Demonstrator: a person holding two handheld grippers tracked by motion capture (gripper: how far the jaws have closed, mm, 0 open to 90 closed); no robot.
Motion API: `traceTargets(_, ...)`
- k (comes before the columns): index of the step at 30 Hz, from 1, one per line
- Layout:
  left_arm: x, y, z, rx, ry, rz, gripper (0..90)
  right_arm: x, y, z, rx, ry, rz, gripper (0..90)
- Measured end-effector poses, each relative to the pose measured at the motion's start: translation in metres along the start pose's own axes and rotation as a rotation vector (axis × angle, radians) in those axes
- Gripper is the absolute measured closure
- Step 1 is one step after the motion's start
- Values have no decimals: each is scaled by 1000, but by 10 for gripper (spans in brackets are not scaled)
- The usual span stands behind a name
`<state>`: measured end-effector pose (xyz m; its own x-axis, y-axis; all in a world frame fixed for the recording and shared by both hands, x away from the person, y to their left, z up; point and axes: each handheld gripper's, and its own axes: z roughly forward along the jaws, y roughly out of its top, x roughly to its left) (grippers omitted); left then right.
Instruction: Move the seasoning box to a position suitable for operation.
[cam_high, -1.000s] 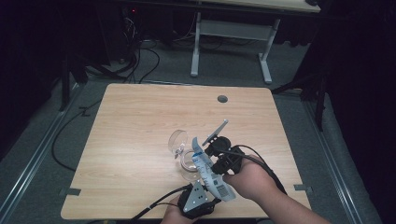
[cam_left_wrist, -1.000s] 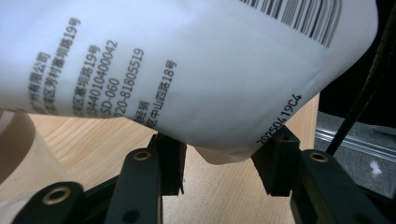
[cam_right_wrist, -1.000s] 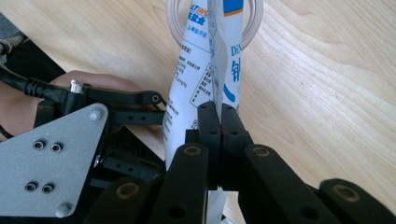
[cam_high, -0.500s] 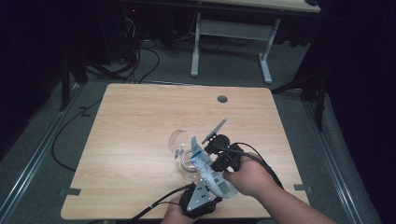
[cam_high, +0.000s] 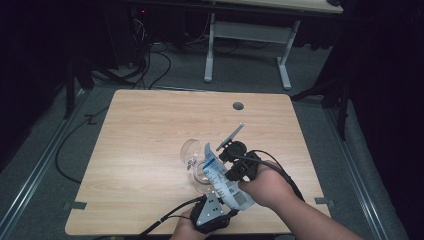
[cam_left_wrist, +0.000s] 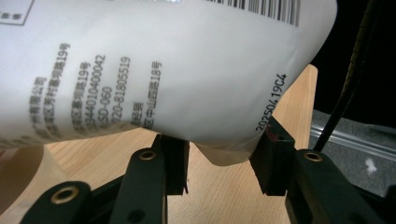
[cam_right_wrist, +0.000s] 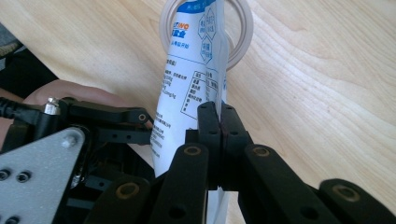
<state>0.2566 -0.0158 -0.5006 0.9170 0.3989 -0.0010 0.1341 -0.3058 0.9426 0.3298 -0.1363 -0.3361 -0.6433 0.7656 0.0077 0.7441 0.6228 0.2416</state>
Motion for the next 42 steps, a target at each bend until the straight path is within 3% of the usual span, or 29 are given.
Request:
traceTargets(7, 1, -2, -3, -19, 18, 20, 593, 3, 4, -2, -6, -11, -1, 900)
traceTargets(11, -2, -5, -3, -16, 27, 55, 573, 4, 4, -1, -4, -14, -3, 900)
traceTargets(19, -2, -5, -2, -9, 33, 64, 595, 4, 3, 0, -3, -11, 1, 900)
traceTargets(25, -1, -1, -2, -2, 16, 33, 613, 2, 3, 0, -8, -11, 11, 900)
traceTargets(26, -1, 0, -1, -2, 15, 32, 613, 3, 3, 0, -4, -13, 36, 900)
traceTargets(30, 0, 3, 0, -2, 11, 22, 612, 1, 5, -1, -13, -14, 8, 900)
traceTargets(42, 0, 8, 3, -5, -13, 6, 608, 4, 8, -1, -22, -15, 5, 900)
